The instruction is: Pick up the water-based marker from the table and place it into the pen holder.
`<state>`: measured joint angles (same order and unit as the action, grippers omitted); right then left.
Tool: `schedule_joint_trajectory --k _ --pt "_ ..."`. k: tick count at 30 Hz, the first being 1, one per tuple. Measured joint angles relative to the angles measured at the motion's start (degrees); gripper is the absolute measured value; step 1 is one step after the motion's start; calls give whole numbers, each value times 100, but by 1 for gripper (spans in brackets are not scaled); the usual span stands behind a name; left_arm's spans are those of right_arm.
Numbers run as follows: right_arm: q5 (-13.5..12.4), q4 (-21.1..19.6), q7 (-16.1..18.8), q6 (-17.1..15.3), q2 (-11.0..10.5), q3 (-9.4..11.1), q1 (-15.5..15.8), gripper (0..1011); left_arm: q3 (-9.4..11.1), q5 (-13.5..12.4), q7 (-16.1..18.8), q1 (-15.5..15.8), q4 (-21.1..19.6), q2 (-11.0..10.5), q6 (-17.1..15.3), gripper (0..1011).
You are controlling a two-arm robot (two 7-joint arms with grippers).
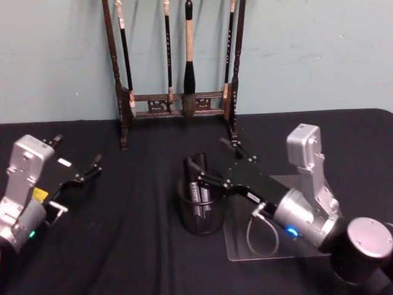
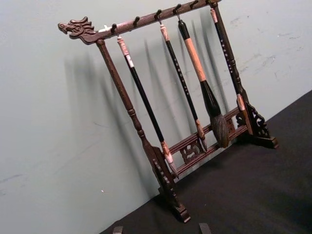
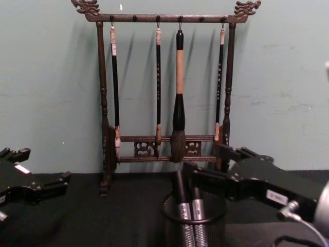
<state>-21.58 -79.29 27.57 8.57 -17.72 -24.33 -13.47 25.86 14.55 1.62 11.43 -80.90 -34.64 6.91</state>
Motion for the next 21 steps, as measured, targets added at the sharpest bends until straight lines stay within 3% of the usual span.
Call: schedule_joint_trajectory --k 11,12,14,16,21 --pt "75 -730 -451 -215 -276 322 675 1002 0 0 0 0 0 0 0 1009" --pt "84 -863 -584 -247 -289 442 820 1002 0 0 0 0 0 0 0 1009" --pt "92 -930 -684 -256 -284 516 910 1002 0 0 0 0 0 0 0 1009" --pt "150 -1044 -991 -282 -200 731 1119 1002 0 0 0 0 0 0 0 1009" --pt "281 -943 -1262 -310 37 892 1226 1002 0 0 0 0 0 0 0 1009"
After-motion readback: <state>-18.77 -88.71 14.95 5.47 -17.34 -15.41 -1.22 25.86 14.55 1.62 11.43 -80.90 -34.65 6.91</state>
